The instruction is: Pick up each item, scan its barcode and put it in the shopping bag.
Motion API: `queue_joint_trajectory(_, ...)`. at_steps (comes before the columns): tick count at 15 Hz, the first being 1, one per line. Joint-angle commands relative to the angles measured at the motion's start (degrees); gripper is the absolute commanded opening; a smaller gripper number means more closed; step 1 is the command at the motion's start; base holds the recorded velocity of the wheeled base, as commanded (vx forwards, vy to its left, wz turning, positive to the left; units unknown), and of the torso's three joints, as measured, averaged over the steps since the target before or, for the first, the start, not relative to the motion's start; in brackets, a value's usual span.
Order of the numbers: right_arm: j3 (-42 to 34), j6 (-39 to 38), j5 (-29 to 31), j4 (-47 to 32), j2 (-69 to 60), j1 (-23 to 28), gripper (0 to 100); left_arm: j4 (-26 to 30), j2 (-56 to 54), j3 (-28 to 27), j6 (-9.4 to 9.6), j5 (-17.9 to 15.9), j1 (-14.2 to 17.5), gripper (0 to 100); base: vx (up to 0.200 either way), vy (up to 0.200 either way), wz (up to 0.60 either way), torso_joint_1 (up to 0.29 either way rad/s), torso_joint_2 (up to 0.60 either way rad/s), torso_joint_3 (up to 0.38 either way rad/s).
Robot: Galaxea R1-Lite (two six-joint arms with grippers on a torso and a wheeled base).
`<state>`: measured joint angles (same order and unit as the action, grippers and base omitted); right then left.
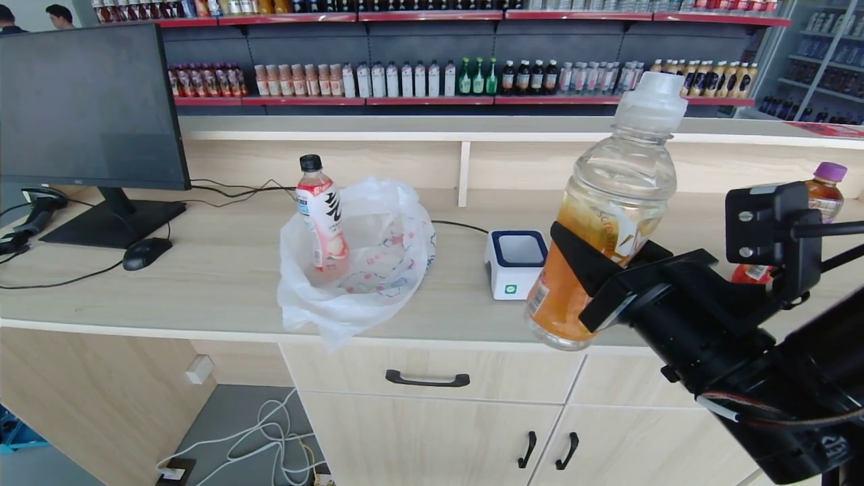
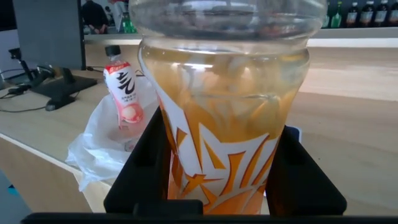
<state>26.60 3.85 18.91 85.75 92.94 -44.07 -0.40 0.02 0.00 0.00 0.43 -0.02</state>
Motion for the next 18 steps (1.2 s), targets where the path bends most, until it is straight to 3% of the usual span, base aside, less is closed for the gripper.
queue_joint_trajectory(1, 0.0, 0.0, 0.0, 0.0, 0.0, 0.0, 0, 0.0, 0.0, 0.0, 0.00, 0.0, 0.0, 100, 0.200, 0.000, 0.00, -0.022, -0.01, 0.012)
queue_joint_trajectory(7, 0.6, -0.1, 0.0, 0.0, 0.3, 0.0, 0, 0.0, 0.0, 0.0, 0.09, 0.0, 0.0, 100, 0.033, 0.000, 0.00, -0.001, 0.00, 0.002)
queue_joint_trajectory(10, 5.9, -2.4, -0.1, -0.2, 4.5, 2.3, 0, 0.0, 0.0, 0.0, 0.09, 0.0, 0.0, 100, 0.000, 0.000, 0.00, 0.000, 0.00, 0.000)
queue_joint_trajectory(12, 10.8, -0.9, -0.3, 4.1, 10.3, 5.5, 0, 0.0, 0.0, 0.0, 0.09, 0.0, -0.1, 100, 0.000, 0.000, 0.00, 0.000, 0.00, 0.000)
queue_joint_trajectory(15, 16.9, 3.8, -3.2, 4.3, 15.3, 6.5, 0, 0.0, 0.0, 0.0, 0.00, 0.0, 0.0, 100, 0.000, 0.000, 0.00, 0.000, 0.00, 0.000)
queue_joint_trajectory(18, 16.8, 8.8, -7.3, 4.3, 16.3, 7.1, 0, 0.0, 0.0, 0.0, -0.09, 0.0, 0.0, 100, 0.000, 0.000, 0.00, 0.000, 0.00, 0.000)
